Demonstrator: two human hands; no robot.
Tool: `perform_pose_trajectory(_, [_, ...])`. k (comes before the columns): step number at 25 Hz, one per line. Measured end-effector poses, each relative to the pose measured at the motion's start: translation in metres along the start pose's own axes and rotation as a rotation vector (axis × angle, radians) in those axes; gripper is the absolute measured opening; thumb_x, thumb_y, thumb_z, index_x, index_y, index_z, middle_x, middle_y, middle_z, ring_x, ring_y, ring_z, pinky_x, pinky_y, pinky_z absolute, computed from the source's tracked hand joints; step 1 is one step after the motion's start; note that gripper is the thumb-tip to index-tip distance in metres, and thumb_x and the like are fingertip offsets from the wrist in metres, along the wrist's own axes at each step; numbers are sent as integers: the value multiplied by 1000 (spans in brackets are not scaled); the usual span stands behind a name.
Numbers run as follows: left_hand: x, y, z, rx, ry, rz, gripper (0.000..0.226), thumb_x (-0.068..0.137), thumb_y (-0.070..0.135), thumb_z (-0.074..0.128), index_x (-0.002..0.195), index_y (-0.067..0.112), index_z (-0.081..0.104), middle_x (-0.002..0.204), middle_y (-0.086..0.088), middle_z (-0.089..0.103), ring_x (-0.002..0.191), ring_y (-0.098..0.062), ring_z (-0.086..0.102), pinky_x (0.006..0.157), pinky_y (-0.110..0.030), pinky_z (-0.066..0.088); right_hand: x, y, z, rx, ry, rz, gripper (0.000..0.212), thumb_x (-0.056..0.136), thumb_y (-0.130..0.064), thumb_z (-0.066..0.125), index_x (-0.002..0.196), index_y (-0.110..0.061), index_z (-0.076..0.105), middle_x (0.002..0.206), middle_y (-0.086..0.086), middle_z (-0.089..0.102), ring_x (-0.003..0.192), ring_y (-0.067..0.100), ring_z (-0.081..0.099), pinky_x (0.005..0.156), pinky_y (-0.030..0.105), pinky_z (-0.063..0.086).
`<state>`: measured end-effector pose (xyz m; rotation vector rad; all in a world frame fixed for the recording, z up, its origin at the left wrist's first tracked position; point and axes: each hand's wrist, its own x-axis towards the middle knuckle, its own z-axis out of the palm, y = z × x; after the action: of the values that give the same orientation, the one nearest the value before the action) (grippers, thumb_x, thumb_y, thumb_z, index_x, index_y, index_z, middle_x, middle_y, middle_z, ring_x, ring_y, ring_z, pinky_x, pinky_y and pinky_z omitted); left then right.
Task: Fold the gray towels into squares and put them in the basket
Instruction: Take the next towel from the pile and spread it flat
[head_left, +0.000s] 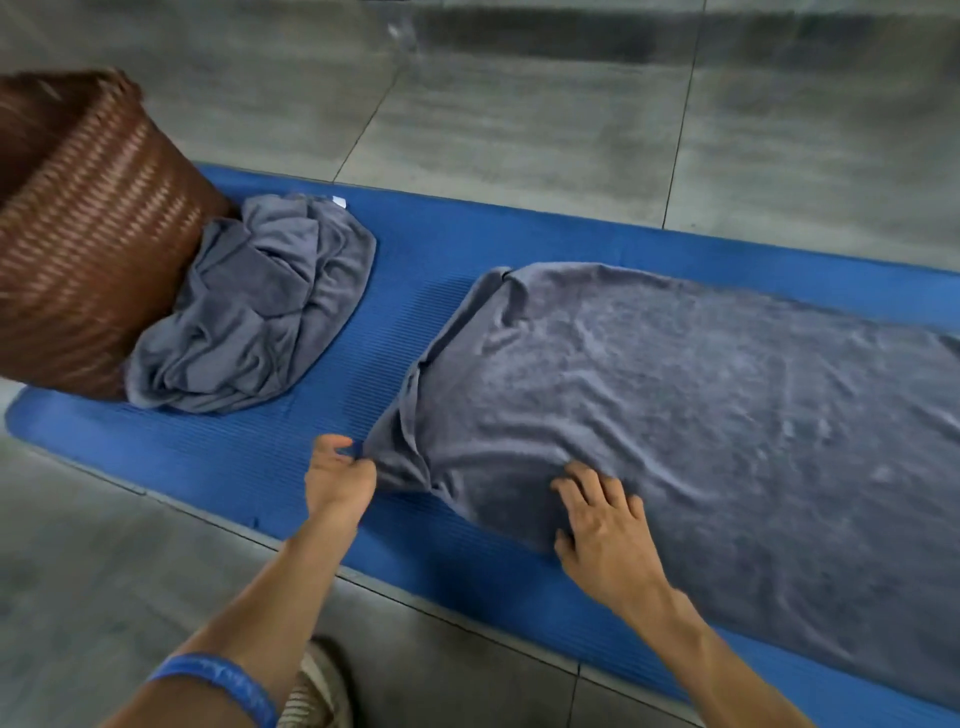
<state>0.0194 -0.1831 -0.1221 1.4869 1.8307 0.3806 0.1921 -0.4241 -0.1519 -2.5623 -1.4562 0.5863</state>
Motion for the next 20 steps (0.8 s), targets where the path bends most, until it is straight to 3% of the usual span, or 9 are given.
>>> perform_pose_trajectory(3, [17, 19, -3, 227, -186, 66, 34, 84, 7, 55, 117, 16, 55, 113, -3, 58, 98, -26, 59, 81, -37, 51, -3, -1, 0, -13, -2, -4, 55, 73, -32, 71, 125, -20, 60, 136, 0, 52, 113, 25, 58, 84, 41, 53])
perform_pose_trajectory(7, [28, 112, 0, 279, -345, 332, 23, 87, 13, 60, 108, 22, 60, 112, -1, 63, 102, -19, 59, 83, -28, 44, 16, 6, -26, 184, -72, -34, 40, 91, -33, 58, 129, -24, 56, 138, -10, 43, 124, 19, 46, 104, 34, 41])
perform_pose_trajectory(12, [27, 164, 27, 299, -411, 437, 27, 85, 15, 58, 111, 24, 60, 115, 1, 60, 105, -18, 58, 93, -35, 48, 46, 13, -98, 341, -31, -133, 28, 90, -26, 59, 115, -16, 63, 123, -1, 59, 108, 21, 61, 93, 33, 49])
perform_pose_trajectory(17, [25, 172, 57, 300, -471, 472, 35, 84, 13, 57, 119, 17, 58, 116, -3, 61, 106, -25, 58, 92, -35, 48, 83, -15, -192, 264, 32, -151, 25, 91, -24, 61, 116, -22, 63, 119, -2, 61, 103, 19, 59, 90, 34, 46])
perform_pose_trajectory(20, [25, 171, 70, 150, -504, 470, 36, 86, 13, 56, 122, 12, 56, 102, 0, 63, 92, -20, 57, 81, -29, 46, 112, -36, -228, 70, -78, -106, 27, 95, -29, 56, 121, -28, 60, 126, -6, 59, 110, 17, 58, 89, 31, 45])
